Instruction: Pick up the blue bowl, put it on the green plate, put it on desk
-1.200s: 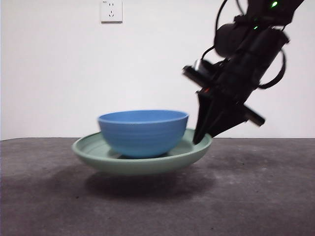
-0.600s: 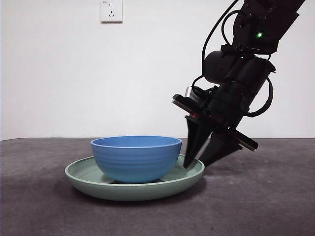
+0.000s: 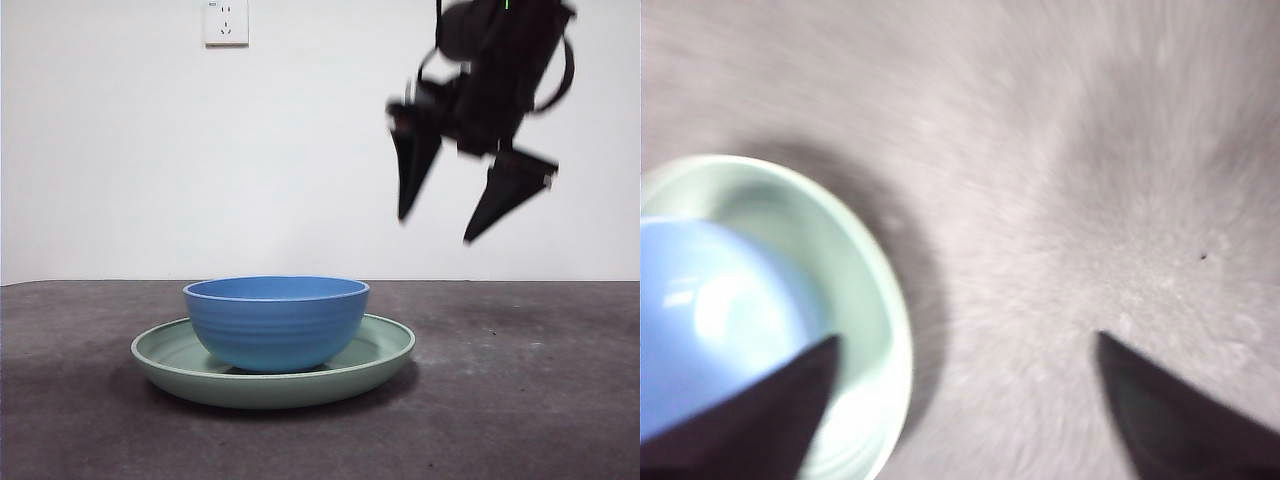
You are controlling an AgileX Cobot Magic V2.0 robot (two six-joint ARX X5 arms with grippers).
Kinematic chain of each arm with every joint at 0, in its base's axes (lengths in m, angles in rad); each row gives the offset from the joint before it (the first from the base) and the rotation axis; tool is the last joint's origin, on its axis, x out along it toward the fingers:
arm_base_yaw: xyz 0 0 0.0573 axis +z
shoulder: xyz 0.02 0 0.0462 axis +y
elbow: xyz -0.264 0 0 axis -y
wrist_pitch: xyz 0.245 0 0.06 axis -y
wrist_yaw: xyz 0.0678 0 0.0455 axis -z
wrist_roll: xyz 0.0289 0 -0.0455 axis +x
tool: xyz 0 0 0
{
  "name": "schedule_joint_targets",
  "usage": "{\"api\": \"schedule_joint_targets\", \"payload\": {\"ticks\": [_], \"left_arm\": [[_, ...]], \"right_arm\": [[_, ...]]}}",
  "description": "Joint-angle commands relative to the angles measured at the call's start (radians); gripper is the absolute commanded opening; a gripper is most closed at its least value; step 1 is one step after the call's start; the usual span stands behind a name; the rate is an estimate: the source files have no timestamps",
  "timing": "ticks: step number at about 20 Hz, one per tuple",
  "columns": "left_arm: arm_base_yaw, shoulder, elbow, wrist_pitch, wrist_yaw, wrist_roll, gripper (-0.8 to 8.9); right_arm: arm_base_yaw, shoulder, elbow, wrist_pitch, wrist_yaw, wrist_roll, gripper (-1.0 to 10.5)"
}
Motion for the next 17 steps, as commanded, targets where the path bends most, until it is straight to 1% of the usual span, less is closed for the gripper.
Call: {"api": "schedule_joint_targets", "payload": {"ticks": [1,2,4,6,9,12,14,17], "left_arm": [[-0.008,0.004,0.008,0.011,0.003,0.002,6.17],[-0.008,0.004,0.008,0.011,0.003,0.002,6.17],[-0.008,0.004,0.008,0.013,0.003,0.002,6.17],[-0.008,0.004,0.008,0.019,0.003,0.002,6.17],[-0.008,0.004,0.008,0.018,0.003,0.001,6.17],[-0.008,0.004,0.008,0.014,0.003,-0.005,6.17],[-0.008,0.004,0.008,0.011,0.003,-0.008,6.17],[-0.008,0.004,0.008,0.011,0.003,-0.048,6.17]], "right_arm": [[0.026,-0.057,0.021,-0.06,0.01,-0.037,5.4],[0.039,-0.089,0.021,-0.106,0.02,-0.057,5.5],[0.072,-0.15,0.019,-0.206,0.07,-0.072,5.5],[0.116,-0.211,0.01,-0.272,0.143,-0.072,5.5],[0.193,-0.315,-0.007,-0.333,0.22,-0.07,5.5],[0.261,-0.417,-0.009,-0.373,0.248,-0.045,5.5],[0.298,-0.494,-0.009,-0.4,0.251,-0.024,5.5],[0.344,-0.632,-0.04,-0.416,0.254,0.029,5.5]]}}
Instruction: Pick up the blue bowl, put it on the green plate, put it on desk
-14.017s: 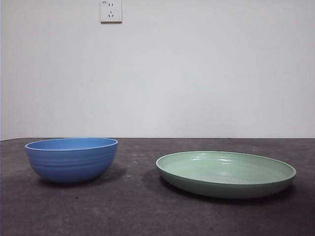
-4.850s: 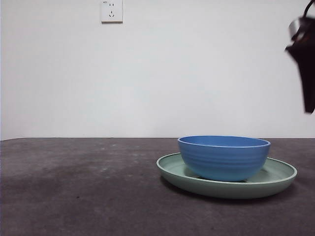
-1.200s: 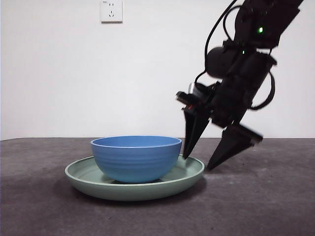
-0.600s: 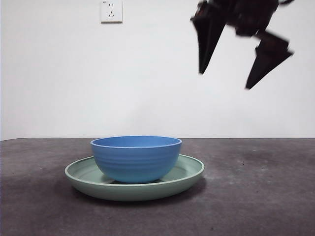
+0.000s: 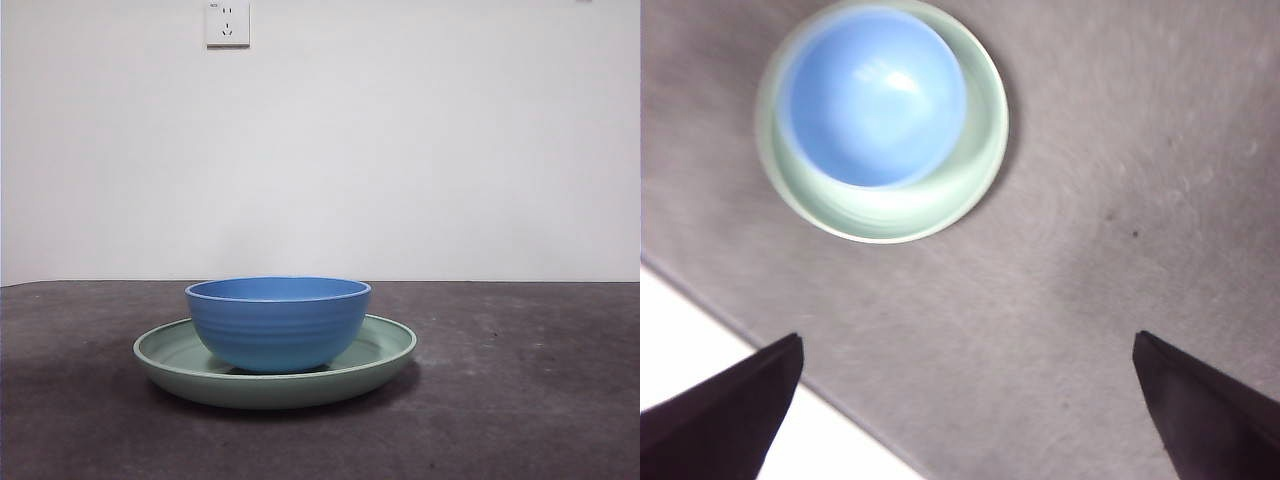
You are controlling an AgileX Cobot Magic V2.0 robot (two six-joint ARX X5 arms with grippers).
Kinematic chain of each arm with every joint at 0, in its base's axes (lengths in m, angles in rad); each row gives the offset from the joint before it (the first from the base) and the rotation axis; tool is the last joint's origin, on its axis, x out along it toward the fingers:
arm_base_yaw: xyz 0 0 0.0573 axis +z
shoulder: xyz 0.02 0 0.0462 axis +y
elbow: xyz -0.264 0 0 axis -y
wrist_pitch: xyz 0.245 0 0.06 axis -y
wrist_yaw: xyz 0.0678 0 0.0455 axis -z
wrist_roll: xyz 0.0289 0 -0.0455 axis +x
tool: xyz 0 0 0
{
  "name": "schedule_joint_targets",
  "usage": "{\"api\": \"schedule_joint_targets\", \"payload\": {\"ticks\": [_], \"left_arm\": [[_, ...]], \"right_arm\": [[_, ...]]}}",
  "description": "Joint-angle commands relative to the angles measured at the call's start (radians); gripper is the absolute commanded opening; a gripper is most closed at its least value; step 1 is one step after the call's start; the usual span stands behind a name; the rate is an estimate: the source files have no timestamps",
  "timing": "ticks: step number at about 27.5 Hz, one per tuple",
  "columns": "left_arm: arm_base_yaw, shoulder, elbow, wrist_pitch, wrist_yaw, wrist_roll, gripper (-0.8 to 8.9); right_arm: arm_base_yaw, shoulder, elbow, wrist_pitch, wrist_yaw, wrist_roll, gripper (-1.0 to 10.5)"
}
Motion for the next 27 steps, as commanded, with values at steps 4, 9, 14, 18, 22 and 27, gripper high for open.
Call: {"api": "schedule_joint_targets", "payload": {"ticks": [4,9,14,18,22,27], "left_arm": [[-0.008,0.004,0.007,0.01,0.003,-0.042,6.17],[-0.008,0.006,0.004,0.017,0.003,-0.037,6.17],[-0.008,0.007,0.004,0.015,0.003,-0.037,6.17],[-0.008,0.007,0.004,0.006,0.003,-0.029,6.17],[-0.008,0.007,0.004,0.006,0.003,-0.029,6.16],[-0.008,0.007,0.004,0.002,0.003,-0.024,5.78]], "right_arm": [[0.064,-0.269,-0.149,0.016,0.006,0.111,5.5],[0.078,-0.528,-0.384,0.058,-0.004,0.196,5.5],[0.078,-0.639,-0.465,0.114,-0.005,0.204,5.5],[0.078,-0.672,-0.473,0.161,-0.004,0.204,5.5],[0.078,-0.67,-0.473,0.18,-0.004,0.204,5.5],[0.078,-0.669,-0.473,0.198,-0.005,0.204,5.2]]}}
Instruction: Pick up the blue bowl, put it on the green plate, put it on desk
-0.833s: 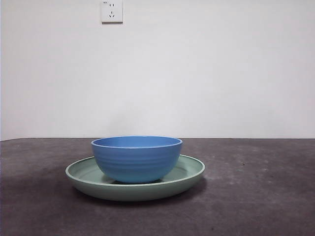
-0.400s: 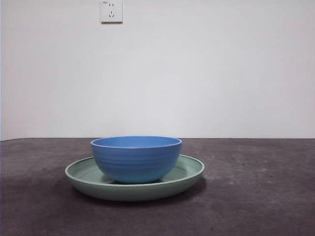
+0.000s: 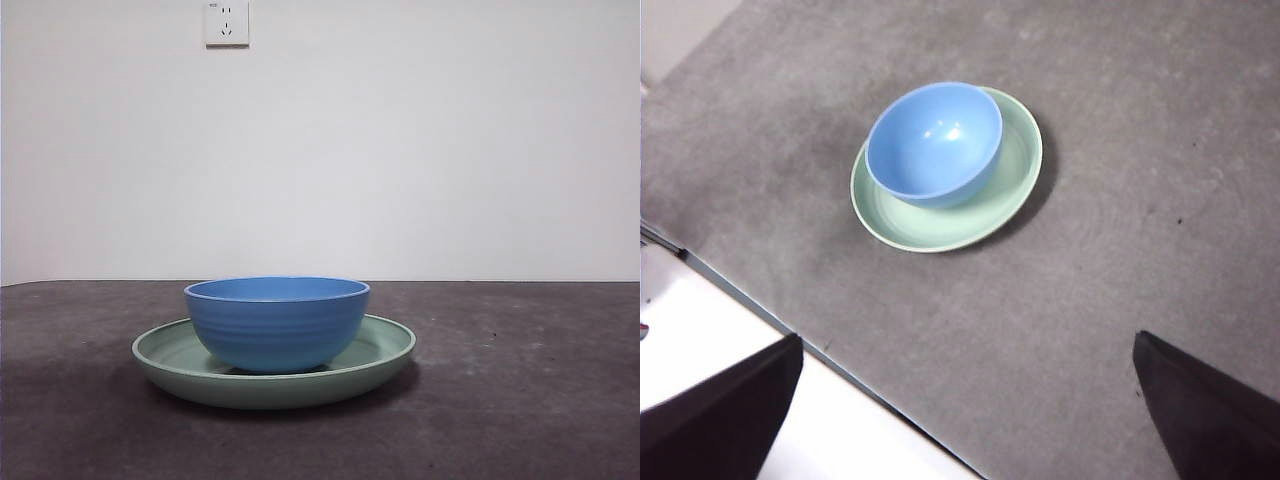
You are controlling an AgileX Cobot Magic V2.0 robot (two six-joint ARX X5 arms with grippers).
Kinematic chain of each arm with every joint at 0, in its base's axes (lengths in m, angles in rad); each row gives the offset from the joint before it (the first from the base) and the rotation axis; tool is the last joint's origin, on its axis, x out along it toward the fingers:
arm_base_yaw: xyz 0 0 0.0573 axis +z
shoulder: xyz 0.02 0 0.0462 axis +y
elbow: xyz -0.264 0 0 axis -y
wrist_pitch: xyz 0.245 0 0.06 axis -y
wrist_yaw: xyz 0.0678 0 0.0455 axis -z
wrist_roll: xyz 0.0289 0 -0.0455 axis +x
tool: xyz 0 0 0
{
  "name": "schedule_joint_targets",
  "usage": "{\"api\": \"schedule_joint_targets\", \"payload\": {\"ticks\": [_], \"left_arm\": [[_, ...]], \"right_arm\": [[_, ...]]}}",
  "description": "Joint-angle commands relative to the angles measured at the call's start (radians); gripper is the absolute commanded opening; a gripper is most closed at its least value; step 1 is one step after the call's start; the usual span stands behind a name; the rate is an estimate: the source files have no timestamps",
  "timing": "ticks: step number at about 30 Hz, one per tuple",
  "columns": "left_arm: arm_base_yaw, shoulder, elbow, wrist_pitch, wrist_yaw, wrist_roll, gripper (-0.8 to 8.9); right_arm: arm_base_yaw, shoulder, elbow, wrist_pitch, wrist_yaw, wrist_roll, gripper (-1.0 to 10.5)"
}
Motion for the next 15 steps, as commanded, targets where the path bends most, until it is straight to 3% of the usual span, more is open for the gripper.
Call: {"api": "schedule_joint_targets", "payload": {"ticks": [1,2,3,4,15], "left_arm": [[-0.008,0.006,0.006,0.0,0.003,0.024,4.66],[-0.008,0.006,0.006,-0.008,0.003,0.037,3.01],[-0.008,0.006,0.006,-0.017,0.003,0.051,0.75],[-0.008,0.006,0.006,-0.022,0.003,0.052,0.15],[-0.008,0.005,0.006,-0.01,0.003,0.052,0.26]], "right_arm": [[0.01,0.007,0.005,0.011,-0.002,0.01,4.2],[0.011,0.007,0.005,0.008,-0.004,0.01,2.7],[0.01,0.007,0.005,0.006,-0.003,0.01,0.8],[0.01,0.007,0.005,0.007,-0.003,0.01,-0.1],[0.01,0.006,0.006,0.017,0.001,0.01,0.3]]}}
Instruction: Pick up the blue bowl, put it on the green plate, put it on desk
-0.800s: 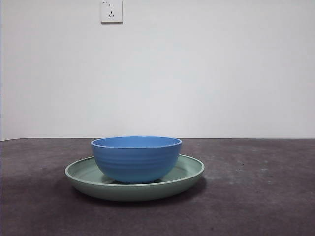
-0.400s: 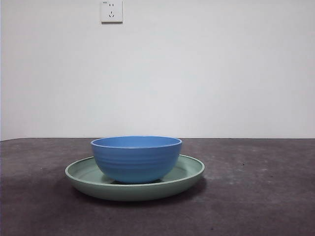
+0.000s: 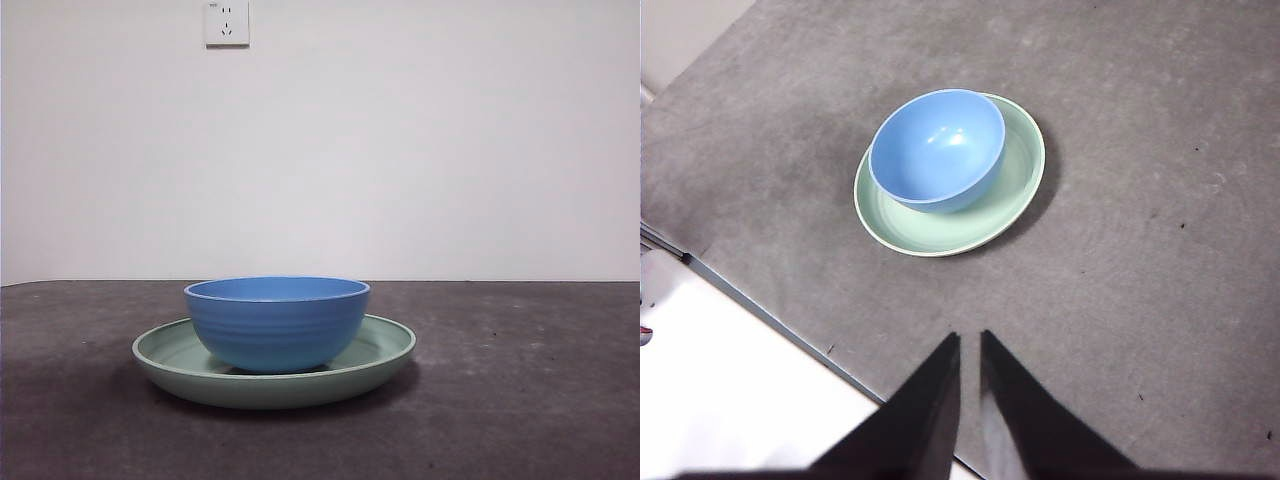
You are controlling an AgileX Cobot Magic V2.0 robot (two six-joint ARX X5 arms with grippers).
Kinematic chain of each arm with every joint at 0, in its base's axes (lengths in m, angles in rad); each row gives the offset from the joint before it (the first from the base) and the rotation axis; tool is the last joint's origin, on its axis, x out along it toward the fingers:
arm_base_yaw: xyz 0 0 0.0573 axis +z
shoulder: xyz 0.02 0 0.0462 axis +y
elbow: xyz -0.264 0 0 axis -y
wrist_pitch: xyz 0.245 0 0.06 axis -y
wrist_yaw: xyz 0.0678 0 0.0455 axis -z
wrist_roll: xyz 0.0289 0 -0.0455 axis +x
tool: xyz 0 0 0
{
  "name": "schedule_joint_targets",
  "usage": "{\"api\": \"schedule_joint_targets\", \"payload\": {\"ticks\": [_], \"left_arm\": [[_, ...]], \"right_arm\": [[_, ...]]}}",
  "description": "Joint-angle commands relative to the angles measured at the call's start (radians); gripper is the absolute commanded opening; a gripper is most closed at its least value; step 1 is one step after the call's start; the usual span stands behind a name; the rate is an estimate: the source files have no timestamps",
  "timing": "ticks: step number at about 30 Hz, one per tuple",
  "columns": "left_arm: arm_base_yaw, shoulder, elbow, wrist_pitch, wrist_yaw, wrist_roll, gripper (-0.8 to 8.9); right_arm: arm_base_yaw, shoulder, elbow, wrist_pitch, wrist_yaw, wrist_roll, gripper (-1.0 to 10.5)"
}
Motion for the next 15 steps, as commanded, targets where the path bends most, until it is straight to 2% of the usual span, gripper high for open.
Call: {"api": "schedule_joint_targets", "payload": {"ticks": [1,10,15], "left_arm": [[-0.008,0.005,0.008,0.011,0.003,0.019,0.26],[-0.02,-0.002,0.001,0.015,-0.002,0.019,0.27],[0.097,-0.003,-0.024,0.034,0.018,0.019,0.27]], "right_arm": [[0.01,0.006,0.006,0.013,0.001,0.006,0.3],[0.01,0.006,0.006,0.014,0.001,0.006,0.3],[0.01,0.006,0.006,0.013,0.001,0.006,0.3]]}}
